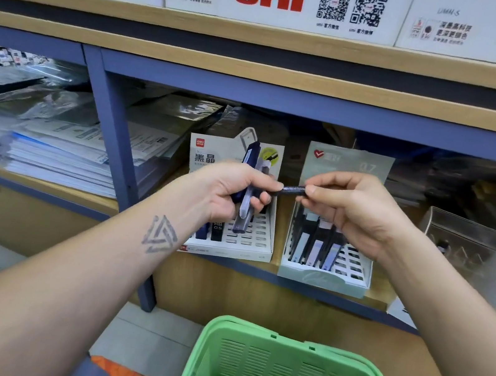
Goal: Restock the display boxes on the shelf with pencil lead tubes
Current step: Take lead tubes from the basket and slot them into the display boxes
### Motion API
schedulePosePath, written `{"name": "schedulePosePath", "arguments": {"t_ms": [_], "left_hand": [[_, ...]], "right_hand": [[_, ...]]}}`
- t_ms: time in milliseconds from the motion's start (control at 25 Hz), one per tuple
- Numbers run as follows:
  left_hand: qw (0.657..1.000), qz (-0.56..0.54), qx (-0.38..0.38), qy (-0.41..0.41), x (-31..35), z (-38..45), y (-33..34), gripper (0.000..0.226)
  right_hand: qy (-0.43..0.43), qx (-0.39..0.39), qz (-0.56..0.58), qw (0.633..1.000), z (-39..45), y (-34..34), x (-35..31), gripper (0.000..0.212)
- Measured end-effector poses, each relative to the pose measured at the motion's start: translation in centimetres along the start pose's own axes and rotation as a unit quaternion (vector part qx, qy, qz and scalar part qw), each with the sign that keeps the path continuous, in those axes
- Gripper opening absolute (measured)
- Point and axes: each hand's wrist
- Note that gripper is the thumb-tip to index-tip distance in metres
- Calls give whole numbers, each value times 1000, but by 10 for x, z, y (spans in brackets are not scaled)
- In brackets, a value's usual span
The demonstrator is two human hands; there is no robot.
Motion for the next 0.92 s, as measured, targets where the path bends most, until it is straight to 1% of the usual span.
{"name": "schedulePosePath", "arguments": {"t_ms": [120, 200, 280, 360, 480, 640, 720, 760, 840, 920], "left_hand": [[999, -30, -9, 13, -5, 4, 17, 17], [999, -33, -23, 17, -11, 7, 32, 18], [999, -22, -37, 25, -17, 9, 45, 19], [998, -15, -48, 31, -25, 13, 64, 20], [997, -23, -67, 43, -37, 20, 94, 21], [993, -41, -78, 74, -54, 30, 128, 21], [993, -21, -83, 81, -65, 35, 146, 23], [993, 1, -84, 88, -70, 37, 154, 25], [990, 47, -91, 97, -83, 41, 171, 28], [988, 63, -104, 93, -92, 43, 184, 28]], "right_hand": [[-26, 45, -78, 996, -13, -19, 3, 18], [-40, 69, -100, 992, -21, -34, 3, 19], [-52, 82, -102, 990, -26, -47, 3, 22], [-52, 95, -78, 991, -33, -62, 1, 23], [-12, 102, -40, 994, -49, -89, -6, 23], [3, 114, -53, 992, -70, -127, -12, 22], [-2, 124, -105, 987, -81, -142, -10, 19], [-10, 124, -163, 979, -87, -148, -9, 17], [-28, 114, -288, 950, -96, -157, -8, 11], [-22, 90, -357, 930, -102, -162, -9, 16]]}}
Point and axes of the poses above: each hand's wrist, its own z-axis towards the middle knuckle, its own y-axis out of the palm, x = y × z, and after that the axes turned 5 degrees about -z, right-handed
